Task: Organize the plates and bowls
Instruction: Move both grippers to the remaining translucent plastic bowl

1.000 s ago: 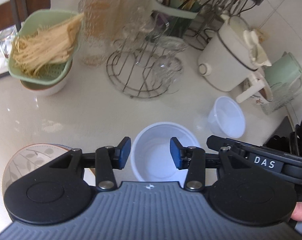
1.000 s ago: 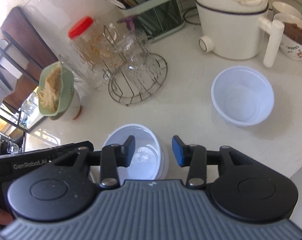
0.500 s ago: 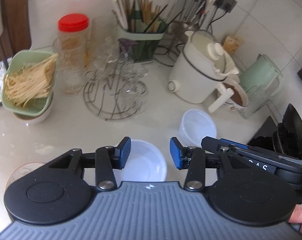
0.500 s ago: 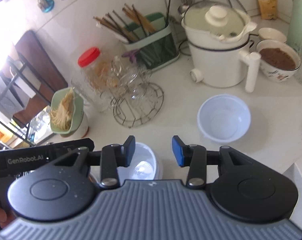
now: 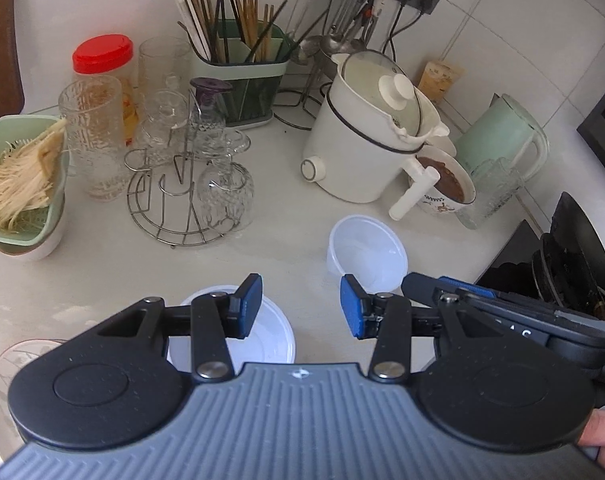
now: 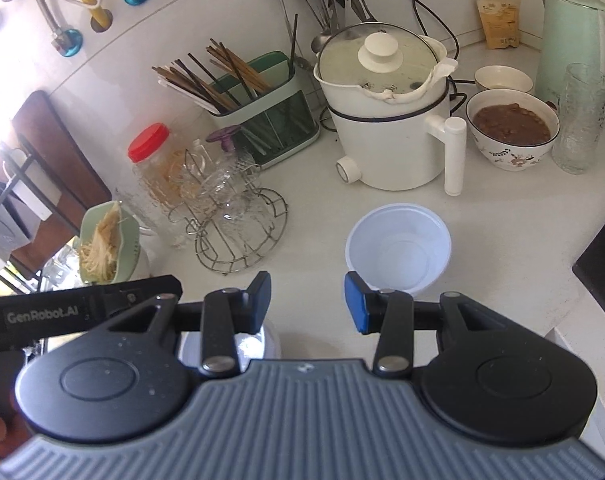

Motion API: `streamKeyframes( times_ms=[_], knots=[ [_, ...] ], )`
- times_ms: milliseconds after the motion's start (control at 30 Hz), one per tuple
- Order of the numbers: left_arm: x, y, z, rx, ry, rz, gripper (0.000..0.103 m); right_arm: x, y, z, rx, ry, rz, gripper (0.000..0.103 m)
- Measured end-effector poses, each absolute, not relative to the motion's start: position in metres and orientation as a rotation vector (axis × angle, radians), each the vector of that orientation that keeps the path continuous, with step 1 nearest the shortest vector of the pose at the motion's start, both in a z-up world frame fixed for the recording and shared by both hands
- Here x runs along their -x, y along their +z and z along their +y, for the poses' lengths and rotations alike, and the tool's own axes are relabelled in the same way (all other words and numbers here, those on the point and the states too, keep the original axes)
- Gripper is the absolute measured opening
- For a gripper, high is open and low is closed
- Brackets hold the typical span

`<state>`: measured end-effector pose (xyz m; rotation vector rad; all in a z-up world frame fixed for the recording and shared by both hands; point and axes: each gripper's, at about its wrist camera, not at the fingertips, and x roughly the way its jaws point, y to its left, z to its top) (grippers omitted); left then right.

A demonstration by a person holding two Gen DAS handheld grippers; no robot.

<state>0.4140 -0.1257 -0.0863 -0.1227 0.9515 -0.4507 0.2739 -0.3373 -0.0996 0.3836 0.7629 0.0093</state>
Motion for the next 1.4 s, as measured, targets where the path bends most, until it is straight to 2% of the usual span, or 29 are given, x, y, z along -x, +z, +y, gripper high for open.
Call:
streamKeyframes(
  times_ms=[667,1100,1400],
  knots=[
    [-0.414,-0.106,-0.120,0.124,-0.448,0.936,0.049,-0.260,-0.120,-0.337,-0.347,-0.033,0.713,0.044],
    [-0.445,-0.135,-0.158,0.115,-0.519,0.986,0.058,-0.267,-0.136,-0.360,-0.336,-0.124,0.689,0.044],
    [-0.463,-0.158,-0.182,0.065,-0.538,0.962,0.061,-0.272,-0.158,-0.375,-0.359,-0.190,0.675,0.044]
  ],
)
